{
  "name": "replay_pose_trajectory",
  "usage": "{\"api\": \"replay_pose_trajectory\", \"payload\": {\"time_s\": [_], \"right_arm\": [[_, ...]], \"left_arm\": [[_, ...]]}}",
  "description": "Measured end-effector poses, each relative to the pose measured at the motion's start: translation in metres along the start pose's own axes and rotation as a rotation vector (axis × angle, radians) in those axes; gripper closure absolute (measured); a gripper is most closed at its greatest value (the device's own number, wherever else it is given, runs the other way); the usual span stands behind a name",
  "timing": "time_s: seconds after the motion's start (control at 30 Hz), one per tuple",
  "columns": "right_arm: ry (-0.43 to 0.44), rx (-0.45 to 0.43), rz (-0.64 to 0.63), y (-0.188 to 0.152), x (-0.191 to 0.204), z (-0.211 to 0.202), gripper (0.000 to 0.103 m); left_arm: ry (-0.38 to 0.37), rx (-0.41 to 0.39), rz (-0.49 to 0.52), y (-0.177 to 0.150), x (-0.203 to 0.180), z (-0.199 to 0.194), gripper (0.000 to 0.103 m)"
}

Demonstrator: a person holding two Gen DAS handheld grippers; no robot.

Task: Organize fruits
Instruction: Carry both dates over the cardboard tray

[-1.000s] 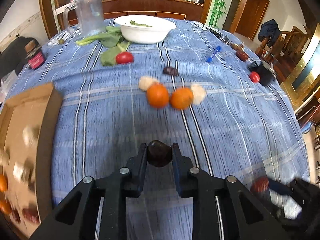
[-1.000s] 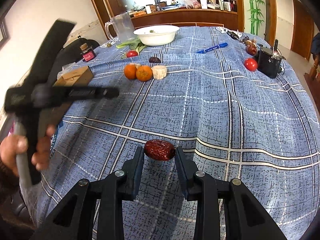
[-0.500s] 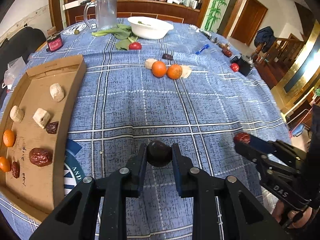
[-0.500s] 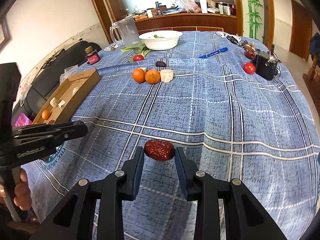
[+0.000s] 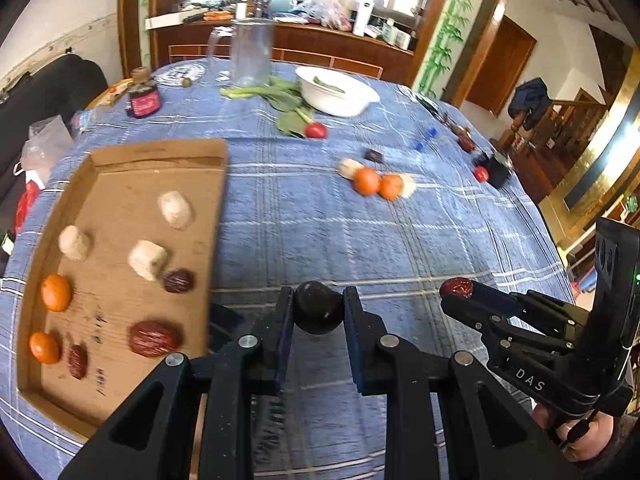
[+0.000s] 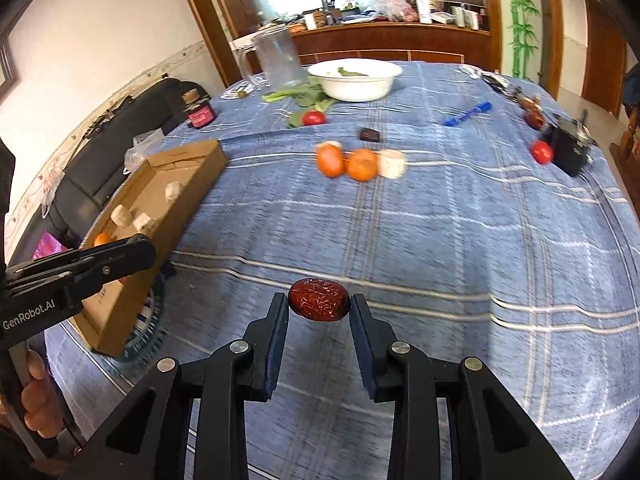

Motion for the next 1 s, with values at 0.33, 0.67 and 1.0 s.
{"api": "replay_pose_trajectory", "payload": {"time_s": [0.33, 0.67, 1.0], "right_arm": [[0.052, 0.029, -0.076, 0.039, 0.057, 0.038, 0.069], [0.1, 0.039, -0.158, 0.077, 0.109, 0.075, 0.068], [0.121, 0.052, -0.154, 0.116, 0.133, 0.121, 0.068]], "left_arm": [[0.048, -0.024, -0.087, 0.02, 0.074, -0.004, 0.08], [0.138, -0.024, -0.163, 0.038, 0.148, 0.003, 0.08], [0.198, 0.012, -0.191, 0.055, 0.196, 0.033, 0.08]]}}
Point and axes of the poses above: each gripper's, at about its wrist camera, not at the fingertips, and z roughly the way its jaws point, x to its left, y to its top, the point moved 7 cm from there along z, roughly the way its jaws point, and after that the axes turned 9 degrees about y, right-handed, at the moved point
